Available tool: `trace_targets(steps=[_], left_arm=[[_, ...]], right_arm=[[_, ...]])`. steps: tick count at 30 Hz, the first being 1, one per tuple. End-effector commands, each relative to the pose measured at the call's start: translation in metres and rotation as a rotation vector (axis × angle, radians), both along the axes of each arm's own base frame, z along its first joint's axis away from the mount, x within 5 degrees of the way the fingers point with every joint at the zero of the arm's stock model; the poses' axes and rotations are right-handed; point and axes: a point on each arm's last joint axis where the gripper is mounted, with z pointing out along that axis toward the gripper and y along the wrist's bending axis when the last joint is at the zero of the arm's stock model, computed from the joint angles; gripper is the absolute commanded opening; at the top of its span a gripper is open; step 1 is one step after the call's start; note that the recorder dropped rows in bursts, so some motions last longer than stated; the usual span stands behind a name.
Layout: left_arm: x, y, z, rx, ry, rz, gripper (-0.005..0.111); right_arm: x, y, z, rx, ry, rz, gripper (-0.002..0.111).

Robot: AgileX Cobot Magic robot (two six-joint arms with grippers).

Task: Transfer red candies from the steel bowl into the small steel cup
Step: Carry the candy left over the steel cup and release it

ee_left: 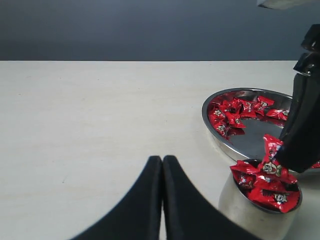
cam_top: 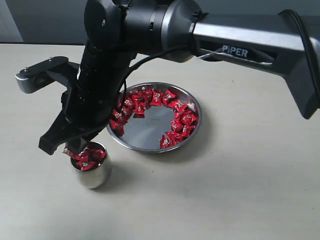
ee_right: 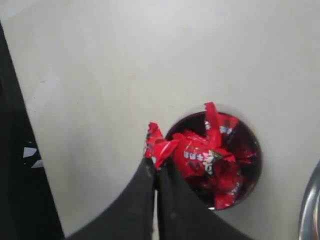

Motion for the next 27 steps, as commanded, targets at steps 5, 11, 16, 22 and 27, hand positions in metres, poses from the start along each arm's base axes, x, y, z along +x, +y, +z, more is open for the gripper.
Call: trace_targets(steps=[5,11,16,22,27], left_arm=[[0.000,0.000,0.000,-0.001,-0.012,0.007,0.000],[0.000,0.000,0.000,-0.001,-0.012,0.007,0.000],[0.000,0.000,0.000,-0.001,-0.012,0.007,0.000],[0.000,0.000,0.000,-0.001,-0.012,0.007,0.000],[0.000,0.000,0.000,-0.001,-0.012,0.007,0.000]], right_arm=[[0.007,0.000,-0.026,-0.076,0.007,-0.004,-0.001],[0.008,0.002,-0.032,-0.082,0.012,-0.006,-0.001],[0.007,0.001,-0.032,-0.084,0.014,-0.005,-0.001],[0.007,0.000,-0.032,-0.095,0.022,0.002,-0.001],[0.005,-0.001,-0.033,-0.110,0.036,0.010,-0.001]])
